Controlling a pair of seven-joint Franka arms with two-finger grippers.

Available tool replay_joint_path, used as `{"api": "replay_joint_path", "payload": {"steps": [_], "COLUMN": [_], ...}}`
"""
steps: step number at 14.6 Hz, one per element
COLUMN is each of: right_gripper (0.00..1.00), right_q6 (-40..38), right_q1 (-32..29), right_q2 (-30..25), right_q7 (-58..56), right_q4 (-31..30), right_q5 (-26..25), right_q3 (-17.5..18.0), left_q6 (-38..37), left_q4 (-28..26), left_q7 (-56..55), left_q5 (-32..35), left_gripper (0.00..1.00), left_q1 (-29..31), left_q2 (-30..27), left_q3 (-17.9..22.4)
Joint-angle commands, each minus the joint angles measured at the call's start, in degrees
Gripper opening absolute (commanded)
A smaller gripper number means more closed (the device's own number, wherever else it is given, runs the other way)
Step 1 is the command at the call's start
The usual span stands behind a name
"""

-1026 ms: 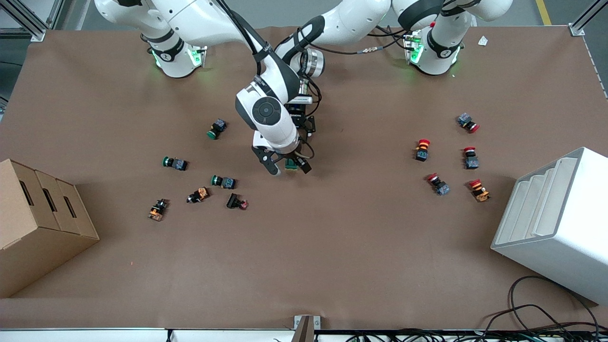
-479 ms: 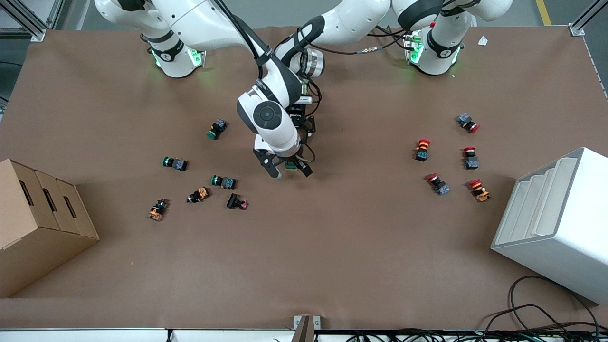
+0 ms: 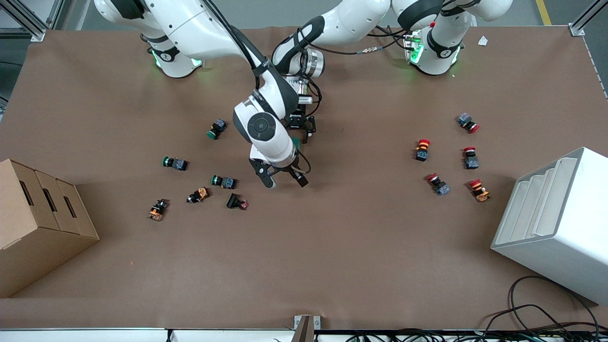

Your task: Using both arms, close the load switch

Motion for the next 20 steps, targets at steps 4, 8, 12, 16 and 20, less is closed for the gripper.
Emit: {"api": "replay_joint_path", "payload": {"steps": [4,8,12,16,20], "right_gripper": [1.0,1.0,1.0,1.0,1.0], "right_q6": [0.6,0.4,-4.4,-17.0,-28.8], "right_q1": [-0.7,-1.1,-7.2,-16.4,-25.9], "right_q2": [4.7,5.7,3.0,-4.0,-12.6], "right_q7": [0.0,-1.3,-11.9,-34.2,-56.8], "right_q4": [3.2,5.6,5.7,5.6,5.6], "right_q5": [-0.9,-2.6,-2.8,-2.9,-6.9], "right_q3": [0.6,0.5,0.6,0.5,0.5], "left_q6": [0.3,0.3,0.3,0.3,0.3], "left_q4": [0.8,0.9,0.9,0.9,3.4], "left_q7": [-1.5,-1.2,-1.3,-1.3,3.7], "left_q5": [0.3,0.2,-0.1,-0.3,-6.7], "left_gripper": [1.0,1.0,1.0,1.0,1.0], "left_q1": [0.5,0.5,0.6,0.7,0.7], "left_q2": [2.9,2.4,2.1,1.1,-1.2], "left_q3": [1.3,1.5,1.4,1.3,0.7]}}
